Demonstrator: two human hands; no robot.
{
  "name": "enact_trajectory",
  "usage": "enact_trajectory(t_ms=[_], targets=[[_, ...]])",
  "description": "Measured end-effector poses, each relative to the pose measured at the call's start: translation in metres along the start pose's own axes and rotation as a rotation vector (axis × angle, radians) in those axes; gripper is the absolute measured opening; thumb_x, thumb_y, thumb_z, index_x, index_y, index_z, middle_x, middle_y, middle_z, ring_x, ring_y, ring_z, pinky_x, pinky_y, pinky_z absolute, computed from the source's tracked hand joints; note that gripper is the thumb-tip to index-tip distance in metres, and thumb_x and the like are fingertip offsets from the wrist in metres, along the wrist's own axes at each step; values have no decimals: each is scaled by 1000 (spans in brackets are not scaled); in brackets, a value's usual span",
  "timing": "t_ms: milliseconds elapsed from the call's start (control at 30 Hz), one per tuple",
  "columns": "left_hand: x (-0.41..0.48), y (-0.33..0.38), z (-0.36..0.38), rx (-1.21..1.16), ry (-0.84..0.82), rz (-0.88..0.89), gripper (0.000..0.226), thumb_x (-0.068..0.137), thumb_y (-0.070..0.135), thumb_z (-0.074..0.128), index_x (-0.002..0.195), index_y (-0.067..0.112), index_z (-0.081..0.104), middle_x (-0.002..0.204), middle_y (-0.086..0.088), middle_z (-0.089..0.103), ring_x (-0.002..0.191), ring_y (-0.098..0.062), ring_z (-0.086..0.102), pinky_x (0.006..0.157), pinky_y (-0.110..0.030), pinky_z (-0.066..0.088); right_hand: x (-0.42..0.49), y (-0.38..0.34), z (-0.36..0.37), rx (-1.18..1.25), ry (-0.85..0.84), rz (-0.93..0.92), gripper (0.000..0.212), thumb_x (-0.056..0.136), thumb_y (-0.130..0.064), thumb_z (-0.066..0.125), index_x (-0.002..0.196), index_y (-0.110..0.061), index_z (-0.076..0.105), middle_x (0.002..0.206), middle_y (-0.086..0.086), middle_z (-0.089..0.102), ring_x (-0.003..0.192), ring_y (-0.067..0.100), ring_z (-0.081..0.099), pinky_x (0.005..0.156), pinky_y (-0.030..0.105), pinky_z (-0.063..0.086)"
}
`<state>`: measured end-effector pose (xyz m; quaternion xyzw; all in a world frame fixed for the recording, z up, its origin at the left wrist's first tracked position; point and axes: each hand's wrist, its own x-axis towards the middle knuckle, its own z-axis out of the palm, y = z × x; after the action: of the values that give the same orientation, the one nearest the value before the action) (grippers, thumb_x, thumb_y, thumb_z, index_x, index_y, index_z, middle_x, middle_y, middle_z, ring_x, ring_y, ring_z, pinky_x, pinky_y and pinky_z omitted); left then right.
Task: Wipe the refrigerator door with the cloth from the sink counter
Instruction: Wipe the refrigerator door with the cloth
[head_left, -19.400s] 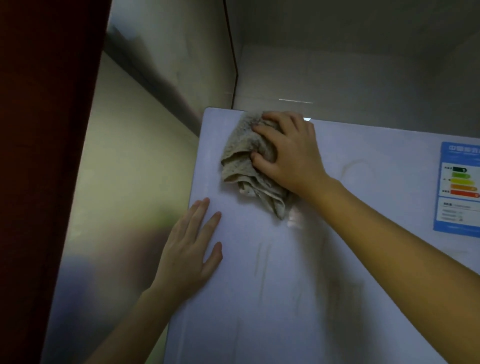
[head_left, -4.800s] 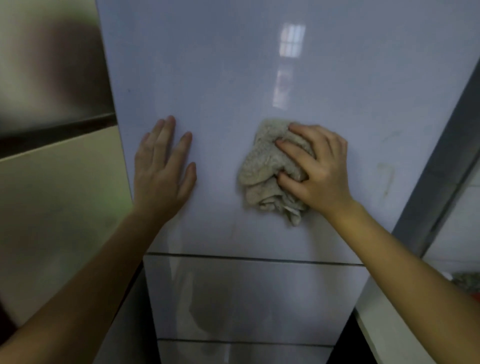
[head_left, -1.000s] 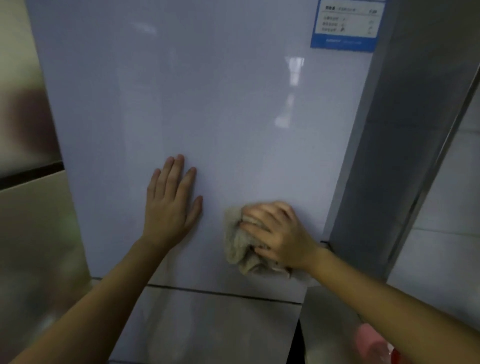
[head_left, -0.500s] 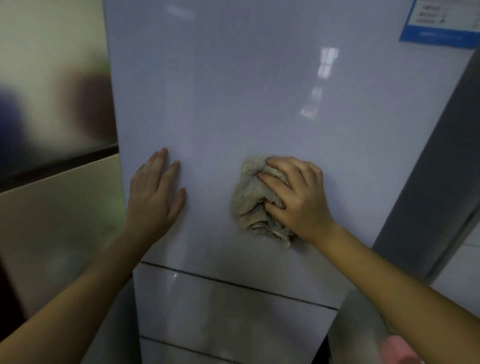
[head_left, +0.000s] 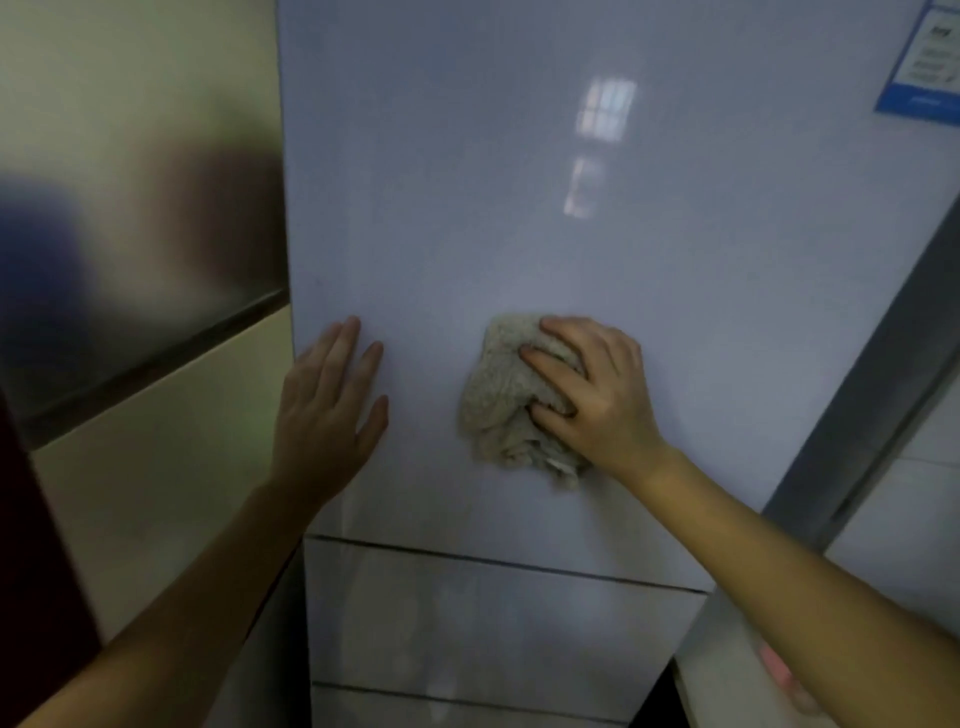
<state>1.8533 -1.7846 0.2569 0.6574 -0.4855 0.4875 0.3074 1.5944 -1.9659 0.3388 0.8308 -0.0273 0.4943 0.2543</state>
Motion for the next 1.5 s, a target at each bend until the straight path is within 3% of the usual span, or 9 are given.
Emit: enact_trajectory(t_ms=[200,433,800,967,1067,1267,1500], targets=[[-4,0,2,-95,11,-18,55,100,33,54,148,7,47,159,-21,37,148,-35,32,117,-52,34,-30,-50,34,32,-133,-71,49,85,-30,77,130,-14,67,143,11,52,127,33,53,101,45,40],[-6,-5,4,-144,-33,3,60,99,33,55,152,9,40,162,-19,31,152,-34,27,119,-54,31,-74,-58,29,7,-253,-124,38,91,-28,75,126,-15,71,138,13,63,126,31,56,102,46,47],[-10,-9,-3,-143,-56,22,56,100,33,51,148,6,45,160,-22,33,150,-36,29,120,-49,30,-23,-32,9,-10,-33,136,44,87,-25,78,127,-8,70,141,18,58,130,35,52,111,45,38],[-23,-11,-4,-102,-98,5,55,103,36,47,148,6,45,160,-23,32,150,-38,29,119,-49,32,-30,-33,24,55,11,154,48,83,-21,81,127,-4,70,138,24,57,128,40,53,107,59,42],[-32,-14,-3,-76,-134,24,56,102,36,48,149,7,42,162,-23,29,151,-38,27,120,-48,30,-34,-31,28,86,25,139,47,85,-25,79,127,-4,70,138,24,57,127,41,54,104,63,42],[-31,-16,-7,-39,-168,33,57,101,36,47,150,6,41,163,-23,27,151,-40,28,118,-50,33,-35,-27,30,76,67,113,50,83,-30,79,127,-6,70,137,23,60,127,40,54,114,58,36],[-31,-8,-4,-56,-171,4,58,101,36,48,150,5,41,164,-22,24,153,-39,23,121,-48,26,-42,-36,33,28,38,148,70,82,-56,75,133,-8,66,146,20,53,138,38,44,124,57,21]])
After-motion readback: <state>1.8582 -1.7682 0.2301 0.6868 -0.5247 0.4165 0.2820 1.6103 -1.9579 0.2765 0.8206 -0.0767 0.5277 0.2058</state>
